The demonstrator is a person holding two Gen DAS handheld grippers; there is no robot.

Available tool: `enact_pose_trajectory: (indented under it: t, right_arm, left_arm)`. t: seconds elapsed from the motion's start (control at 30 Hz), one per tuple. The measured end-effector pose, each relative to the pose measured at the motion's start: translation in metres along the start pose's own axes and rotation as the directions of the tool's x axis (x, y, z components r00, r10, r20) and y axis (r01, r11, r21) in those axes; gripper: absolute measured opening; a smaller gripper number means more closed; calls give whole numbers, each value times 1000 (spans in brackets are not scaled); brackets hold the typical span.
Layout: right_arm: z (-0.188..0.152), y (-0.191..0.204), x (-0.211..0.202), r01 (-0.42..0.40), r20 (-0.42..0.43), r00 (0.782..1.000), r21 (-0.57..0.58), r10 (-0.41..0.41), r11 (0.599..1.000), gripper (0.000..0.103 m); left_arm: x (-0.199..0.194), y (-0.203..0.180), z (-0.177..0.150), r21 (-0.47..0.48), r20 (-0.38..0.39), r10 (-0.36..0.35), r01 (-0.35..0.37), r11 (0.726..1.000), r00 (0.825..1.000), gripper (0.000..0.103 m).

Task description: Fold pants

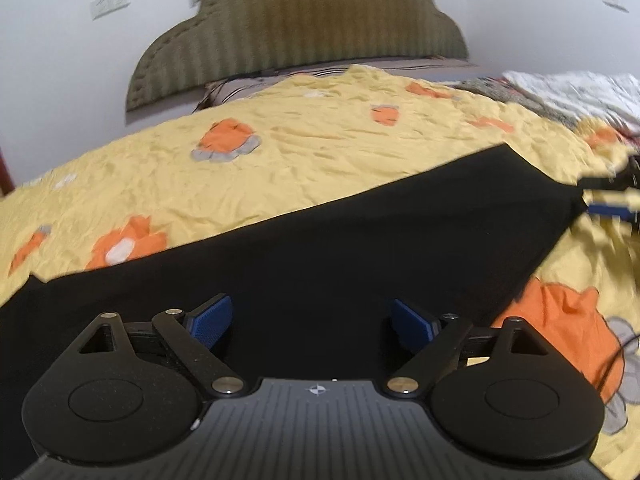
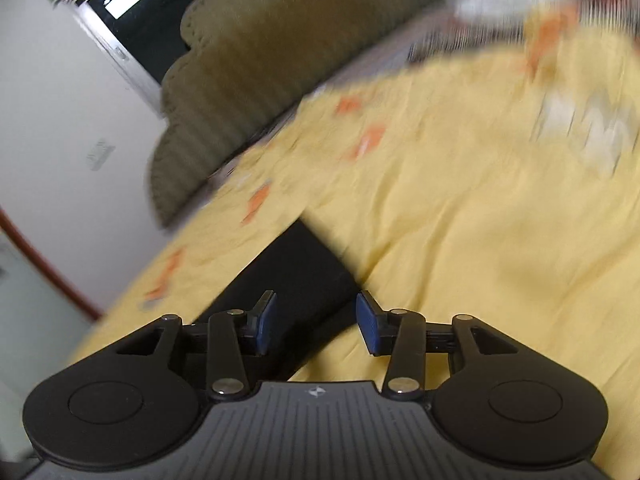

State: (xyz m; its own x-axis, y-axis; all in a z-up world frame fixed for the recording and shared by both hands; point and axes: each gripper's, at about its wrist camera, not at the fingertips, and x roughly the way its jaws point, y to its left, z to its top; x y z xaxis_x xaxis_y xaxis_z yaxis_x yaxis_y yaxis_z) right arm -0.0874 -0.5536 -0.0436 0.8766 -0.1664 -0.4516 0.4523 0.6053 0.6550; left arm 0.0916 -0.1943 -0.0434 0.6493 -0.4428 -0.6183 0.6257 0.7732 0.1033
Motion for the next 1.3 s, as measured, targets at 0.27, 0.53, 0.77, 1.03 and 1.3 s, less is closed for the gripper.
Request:
enact_pose_trajectory:
  t: [0.27, 0.53, 0.77, 1.03, 1.3]
  right_arm:
    - [-1, -18, 28, -80, -13, 996, 205, 84, 976, 41]
    - [4, 10, 40, 50, 49, 998, -16, -49, 999, 11]
    - [-20, 99, 35, 142, 136, 987, -489, -86, 860, 8]
    - [-122, 198, 49, -76, -54, 997, -868, 58, 491, 8]
    - [-162, 212, 59, -155, -153, 987, -896, 39, 416, 8]
  left_arm:
    - [8, -1, -6, -2, -46, -12, 12, 1000, 999, 94]
    - [5, 21, 8, -131, -55, -56, 48, 990, 997, 94]
    - [23, 76, 20, -558, -80, -333, 235, 796, 939, 94]
    - [42, 101, 18, -763, 21, -488, 330, 556, 873, 99]
    - [60, 105, 17, -812, 46, -482, 314, 493, 875, 96]
